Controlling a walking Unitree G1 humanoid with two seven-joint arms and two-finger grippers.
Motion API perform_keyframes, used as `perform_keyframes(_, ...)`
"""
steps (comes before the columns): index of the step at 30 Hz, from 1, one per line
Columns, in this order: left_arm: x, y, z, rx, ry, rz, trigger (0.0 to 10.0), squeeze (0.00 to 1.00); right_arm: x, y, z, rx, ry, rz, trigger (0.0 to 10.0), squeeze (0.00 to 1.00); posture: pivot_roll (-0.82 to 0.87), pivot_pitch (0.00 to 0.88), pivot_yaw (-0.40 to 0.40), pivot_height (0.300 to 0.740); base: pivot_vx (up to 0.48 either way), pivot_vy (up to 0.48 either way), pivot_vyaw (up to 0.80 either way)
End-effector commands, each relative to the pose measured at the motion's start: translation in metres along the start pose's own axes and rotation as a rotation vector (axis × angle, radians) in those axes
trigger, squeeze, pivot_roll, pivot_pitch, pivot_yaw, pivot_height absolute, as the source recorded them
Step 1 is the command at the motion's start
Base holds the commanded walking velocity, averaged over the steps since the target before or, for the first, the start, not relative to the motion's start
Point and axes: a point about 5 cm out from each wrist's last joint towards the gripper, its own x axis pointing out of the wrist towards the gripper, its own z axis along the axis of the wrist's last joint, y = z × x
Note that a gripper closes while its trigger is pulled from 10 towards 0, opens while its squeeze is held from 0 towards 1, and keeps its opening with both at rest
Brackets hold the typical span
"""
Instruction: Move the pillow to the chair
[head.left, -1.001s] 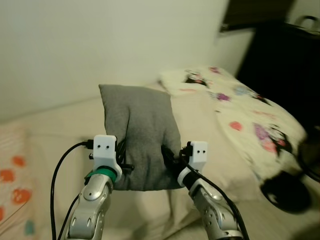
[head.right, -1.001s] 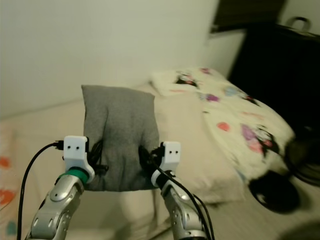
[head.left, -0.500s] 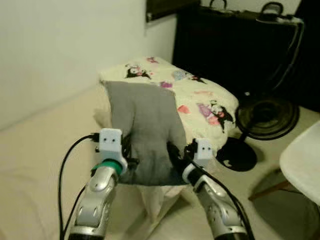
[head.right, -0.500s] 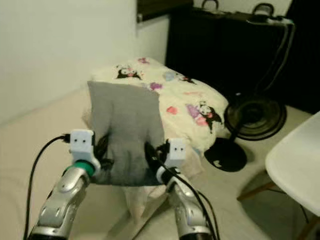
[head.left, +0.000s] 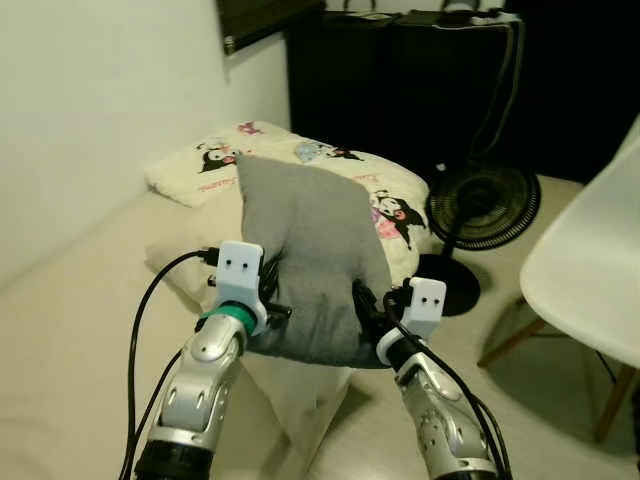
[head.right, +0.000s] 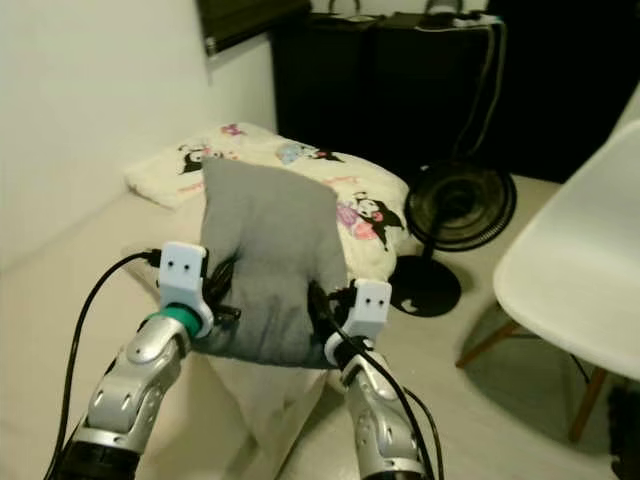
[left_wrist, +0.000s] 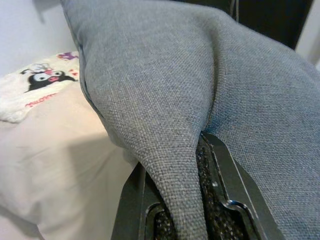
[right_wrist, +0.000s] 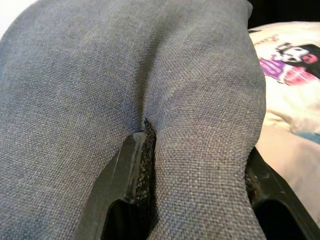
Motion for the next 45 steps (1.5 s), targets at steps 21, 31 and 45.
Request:
perform_keyframes(21, -0.014, 0.01, -0.012, -0.062, 0.007, 0.11, 10.0, 0.0, 0.008, 0.006, 0.014, -0.046, -0.03, 0.048, 10.0, 0.0, -0.01, 0.0, 0.092, 0.74, 0.0, 0.0, -0.8)
perform_keyframes(31, -0.016, 0.011, -0.013, -0.073, 0.015, 0.13, 10.0, 0.0, 0.008, 0.009, 0.011, -0.043, -0.018, 0.06, 10.0, 0.0, 0.0, 0.0, 0.08, 0.74, 0.0, 0.0, -0.8)
perform_keyframes(45, -0.02, 0.008, -0.014, -0.071, 0.005, 0.123, 10.0, 0.0, 0.005, 0.01, 0.008, -0.053, 0.003, 0.065, 10.0, 0.0, -0.01, 0.0, 0.086, 0.74, 0.0, 0.0, -0.74)
